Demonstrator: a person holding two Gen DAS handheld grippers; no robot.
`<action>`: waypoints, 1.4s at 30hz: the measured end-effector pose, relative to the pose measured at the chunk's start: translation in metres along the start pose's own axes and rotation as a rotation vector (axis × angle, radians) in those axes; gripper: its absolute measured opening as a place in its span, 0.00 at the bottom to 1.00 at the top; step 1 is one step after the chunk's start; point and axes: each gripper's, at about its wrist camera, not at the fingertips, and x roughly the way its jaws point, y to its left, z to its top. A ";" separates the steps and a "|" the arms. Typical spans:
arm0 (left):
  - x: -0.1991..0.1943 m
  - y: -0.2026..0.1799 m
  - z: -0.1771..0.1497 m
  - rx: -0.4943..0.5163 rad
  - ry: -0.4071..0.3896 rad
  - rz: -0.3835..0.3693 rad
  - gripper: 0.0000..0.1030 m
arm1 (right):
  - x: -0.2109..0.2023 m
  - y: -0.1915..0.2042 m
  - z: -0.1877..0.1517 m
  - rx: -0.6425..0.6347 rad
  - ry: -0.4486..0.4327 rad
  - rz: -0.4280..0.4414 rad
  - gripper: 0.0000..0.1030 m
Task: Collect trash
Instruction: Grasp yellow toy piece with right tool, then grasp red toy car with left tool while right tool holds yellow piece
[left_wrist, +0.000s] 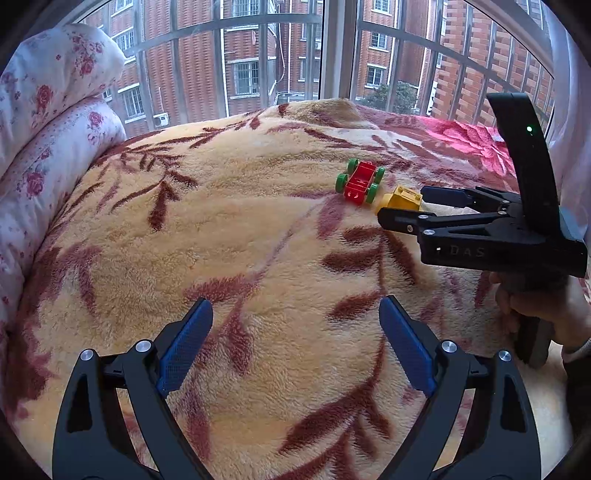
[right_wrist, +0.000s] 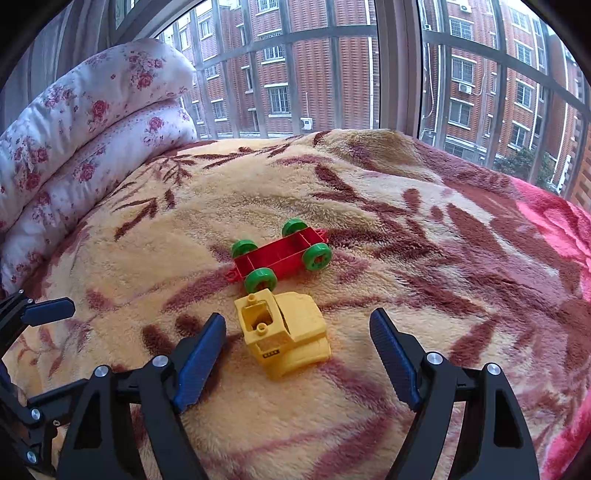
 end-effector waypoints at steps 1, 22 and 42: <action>-0.001 -0.001 -0.001 0.006 -0.006 0.002 0.86 | 0.004 0.001 0.001 -0.006 0.004 0.003 0.68; 0.007 -0.001 -0.004 -0.006 0.022 0.025 0.87 | -0.063 -0.007 -0.027 0.107 -0.078 -0.136 0.42; 0.083 -0.038 0.076 0.082 0.075 -0.034 0.86 | -0.105 -0.055 -0.065 0.266 -0.169 -0.203 0.43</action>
